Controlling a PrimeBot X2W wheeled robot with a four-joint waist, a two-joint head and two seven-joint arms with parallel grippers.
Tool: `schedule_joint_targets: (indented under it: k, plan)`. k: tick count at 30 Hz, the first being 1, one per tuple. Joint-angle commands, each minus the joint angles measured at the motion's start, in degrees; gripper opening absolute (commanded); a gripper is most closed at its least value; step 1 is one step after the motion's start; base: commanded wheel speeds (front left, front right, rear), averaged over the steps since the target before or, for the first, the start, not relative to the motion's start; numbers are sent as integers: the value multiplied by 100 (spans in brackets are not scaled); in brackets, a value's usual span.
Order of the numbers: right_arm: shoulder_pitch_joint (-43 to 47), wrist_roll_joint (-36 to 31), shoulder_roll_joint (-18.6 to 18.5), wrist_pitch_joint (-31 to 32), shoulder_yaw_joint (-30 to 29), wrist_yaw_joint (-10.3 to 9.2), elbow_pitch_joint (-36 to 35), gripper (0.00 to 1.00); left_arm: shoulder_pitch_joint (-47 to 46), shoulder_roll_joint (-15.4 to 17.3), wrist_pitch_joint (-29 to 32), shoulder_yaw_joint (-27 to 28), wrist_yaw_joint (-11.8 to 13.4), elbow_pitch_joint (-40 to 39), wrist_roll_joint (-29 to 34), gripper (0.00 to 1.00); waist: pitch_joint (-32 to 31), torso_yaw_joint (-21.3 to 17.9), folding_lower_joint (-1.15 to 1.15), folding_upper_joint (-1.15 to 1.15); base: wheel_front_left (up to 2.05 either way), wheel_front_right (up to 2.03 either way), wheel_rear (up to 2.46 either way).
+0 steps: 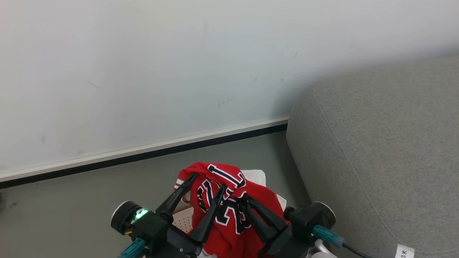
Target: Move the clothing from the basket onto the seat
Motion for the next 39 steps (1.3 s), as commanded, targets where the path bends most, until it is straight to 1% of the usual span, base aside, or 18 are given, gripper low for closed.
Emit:
schedule_joint_targets:
  k: [1,11,20,30,39]
  plan:
    - [25,-45,-28,-5,-69,20,-18,0,93,60,-8,-22,-3,39,-39,100,2,-8,0,0,0,0,0]
    - [108,-151,-81,-5,-450,20,-117,0,54,197,100,-225,-33,121,-164,100,107,-285,0,0,0,0,0]
    - [204,-225,-16,-5,-1175,19,-361,0,-63,337,139,-391,-35,93,-238,100,368,-894,0,0,0,0,0]
    - [276,-456,93,-5,-1686,14,-789,0,-206,497,215,-509,-40,109,-315,100,727,-1595,0,0,0,0,0]
    - [422,-646,256,-5,-2081,14,-1111,0,-297,623,228,-632,-19,129,-344,100,994,-1996,0,0,0,0,0]
